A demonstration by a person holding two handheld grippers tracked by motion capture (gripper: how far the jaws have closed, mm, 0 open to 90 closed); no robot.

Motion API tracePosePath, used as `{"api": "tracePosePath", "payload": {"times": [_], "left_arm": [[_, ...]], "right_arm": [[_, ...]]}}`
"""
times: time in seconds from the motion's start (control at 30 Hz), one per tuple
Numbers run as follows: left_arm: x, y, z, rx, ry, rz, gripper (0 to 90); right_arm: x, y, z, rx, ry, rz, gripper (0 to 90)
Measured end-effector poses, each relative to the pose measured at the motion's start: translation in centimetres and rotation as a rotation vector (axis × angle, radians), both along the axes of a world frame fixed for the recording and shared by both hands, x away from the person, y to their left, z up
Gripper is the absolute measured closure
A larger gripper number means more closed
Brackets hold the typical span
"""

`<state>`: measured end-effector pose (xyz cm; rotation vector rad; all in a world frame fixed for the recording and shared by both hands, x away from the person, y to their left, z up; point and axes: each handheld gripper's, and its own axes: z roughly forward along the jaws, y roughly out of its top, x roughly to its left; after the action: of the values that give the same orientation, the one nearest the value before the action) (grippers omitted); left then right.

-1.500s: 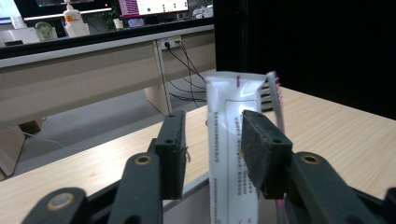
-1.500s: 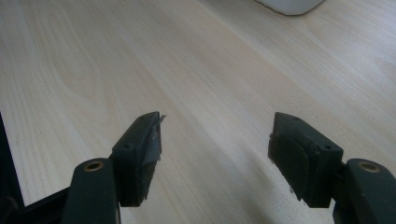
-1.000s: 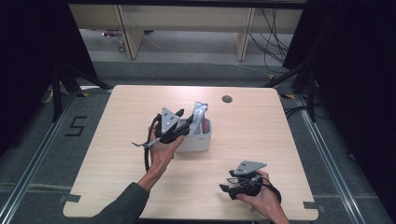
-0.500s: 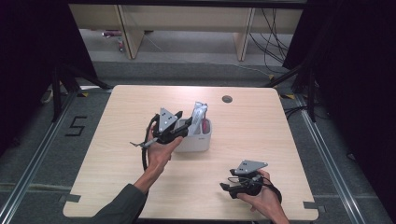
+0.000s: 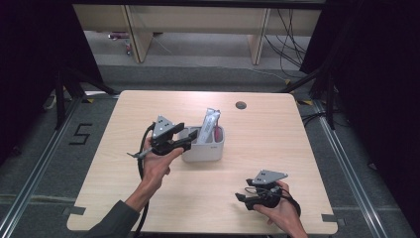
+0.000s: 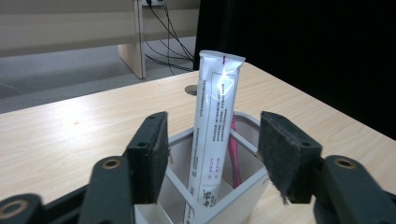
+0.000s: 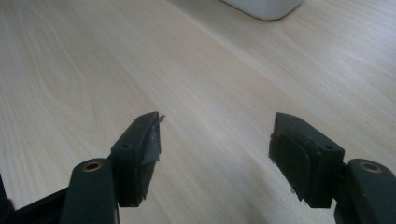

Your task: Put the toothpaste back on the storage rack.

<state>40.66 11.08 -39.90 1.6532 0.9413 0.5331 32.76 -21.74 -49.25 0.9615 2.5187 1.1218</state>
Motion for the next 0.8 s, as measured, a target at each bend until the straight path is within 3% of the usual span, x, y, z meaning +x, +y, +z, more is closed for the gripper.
{"api": "tracePosePath", "payload": {"times": [0.03,0.13,0.2,0.23,0.4,0.5,0.73,0.8], "left_arm": [[-0.1,0.2,0.1,-0.006,0.013,-0.005,38.2],[-0.5,0.9,0.4,-0.018,0.040,-0.024,32.5],[-0.8,1.2,0.6,-0.030,0.051,-0.031,29.2],[-1.0,1.4,0.7,-0.037,0.059,-0.031,27.2],[-1.8,2.4,1.2,-0.079,0.094,-0.043,14.5],[-2.4,2.9,1.3,-0.087,0.099,-0.053,14.8],[-4.0,3.4,1.3,-0.047,0.084,-0.090,14.8],[-4.4,3.5,1.2,-0.039,0.080,-0.097,14.9]], "right_arm": [[-0.2,0.0,0.0,0.007,0.012,-0.011,34.0],[0.0,-0.2,0.1,-0.006,-0.012,-0.005,34.0],[-0.1,-0.1,0.1,0.005,0.002,-0.009,34.0],[0.0,-0.2,0.1,-0.001,-0.019,-0.001,33.9],[-0.1,-0.3,0.0,0.005,0.003,-0.014,33.9],[-0.1,-0.3,0.1,0.006,0.001,-0.013,34.0],[0.1,-0.3,0.0,-0.004,-0.014,-0.001,34.0],[0.0,-0.2,0.0,0.008,0.012,-0.012,34.0]]}}
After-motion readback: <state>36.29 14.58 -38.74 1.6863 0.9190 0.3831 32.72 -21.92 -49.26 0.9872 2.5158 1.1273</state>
